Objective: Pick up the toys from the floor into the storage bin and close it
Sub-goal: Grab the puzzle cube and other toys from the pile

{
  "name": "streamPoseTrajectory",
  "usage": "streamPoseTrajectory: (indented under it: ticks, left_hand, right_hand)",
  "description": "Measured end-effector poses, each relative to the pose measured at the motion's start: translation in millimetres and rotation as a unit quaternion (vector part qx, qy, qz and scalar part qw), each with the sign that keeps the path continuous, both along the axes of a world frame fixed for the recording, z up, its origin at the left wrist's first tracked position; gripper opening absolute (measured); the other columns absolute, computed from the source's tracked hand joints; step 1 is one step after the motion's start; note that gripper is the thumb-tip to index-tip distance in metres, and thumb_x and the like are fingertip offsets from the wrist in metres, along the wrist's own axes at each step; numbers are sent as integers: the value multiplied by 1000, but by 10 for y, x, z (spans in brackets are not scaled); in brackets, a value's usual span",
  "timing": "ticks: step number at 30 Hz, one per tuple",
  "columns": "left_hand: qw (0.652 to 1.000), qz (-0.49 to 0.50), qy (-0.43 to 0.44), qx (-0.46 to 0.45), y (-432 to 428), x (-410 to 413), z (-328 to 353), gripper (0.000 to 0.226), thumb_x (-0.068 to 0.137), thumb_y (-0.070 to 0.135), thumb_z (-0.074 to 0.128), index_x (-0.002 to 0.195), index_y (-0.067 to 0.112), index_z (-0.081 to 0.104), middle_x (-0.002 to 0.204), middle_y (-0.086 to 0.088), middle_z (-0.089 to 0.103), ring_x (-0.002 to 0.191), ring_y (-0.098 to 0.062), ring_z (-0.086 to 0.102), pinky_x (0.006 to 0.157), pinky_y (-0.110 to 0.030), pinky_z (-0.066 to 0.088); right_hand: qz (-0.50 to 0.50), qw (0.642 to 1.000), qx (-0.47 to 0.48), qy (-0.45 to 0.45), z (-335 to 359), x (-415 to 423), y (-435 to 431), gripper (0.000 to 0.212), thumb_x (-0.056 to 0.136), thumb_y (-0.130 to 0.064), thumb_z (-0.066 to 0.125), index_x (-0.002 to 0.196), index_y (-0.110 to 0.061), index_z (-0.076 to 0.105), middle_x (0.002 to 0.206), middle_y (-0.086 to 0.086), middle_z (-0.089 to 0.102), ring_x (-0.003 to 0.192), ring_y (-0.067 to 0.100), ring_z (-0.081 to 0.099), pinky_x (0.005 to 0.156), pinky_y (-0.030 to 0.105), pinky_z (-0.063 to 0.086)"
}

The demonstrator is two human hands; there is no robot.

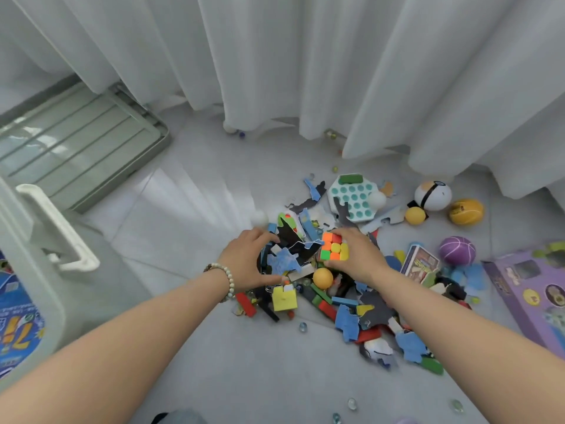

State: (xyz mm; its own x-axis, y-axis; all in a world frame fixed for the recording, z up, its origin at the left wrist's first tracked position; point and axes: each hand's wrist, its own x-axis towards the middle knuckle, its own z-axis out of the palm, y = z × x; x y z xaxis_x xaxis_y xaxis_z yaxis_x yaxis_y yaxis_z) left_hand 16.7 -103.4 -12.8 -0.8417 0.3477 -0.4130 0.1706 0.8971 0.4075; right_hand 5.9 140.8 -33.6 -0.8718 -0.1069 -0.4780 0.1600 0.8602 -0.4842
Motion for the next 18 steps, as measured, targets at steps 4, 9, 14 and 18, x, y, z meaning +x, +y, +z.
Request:
streamPoseTrajectory:
  ticks: [4,9,14,18]
  left_hand:
    - [999,-46,13,9,4,225,-91,70,65,68,66,123,32,47,128,8,42,117,-14,40,97,-28,38]
    - [997,-68,9,-17,139,416,-170,65,62,70,66,115,36,52,123,9,41,112,-14,38,96,-27,34]
    - [993,-68,0,-97,321,459,-224,59,74,57,65,123,29,48,123,5,45,117,-17,36,94,-29,32]
    - [995,-27,-40,-91,362,378,-136,51,83,50,59,127,26,49,126,0,51,116,-20,46,94,-31,39]
  right_hand:
    - [-55,996,-15,67,108,37,48,74,77,-46,71,139,-22,38,135,2,44,126,23,41,98,35,38]
    - [-160,973,-104,127,318,-7,208,72,73,-48,73,134,-20,45,132,3,47,122,20,44,103,37,39]
    - [-181,966,-149,108,263,135,260,73,71,-48,75,132,-21,47,131,0,47,121,18,46,102,36,40]
    - [-157,970,-158,93,291,212,242,69,71,-47,76,130,-21,50,127,-1,51,117,17,48,100,37,41]
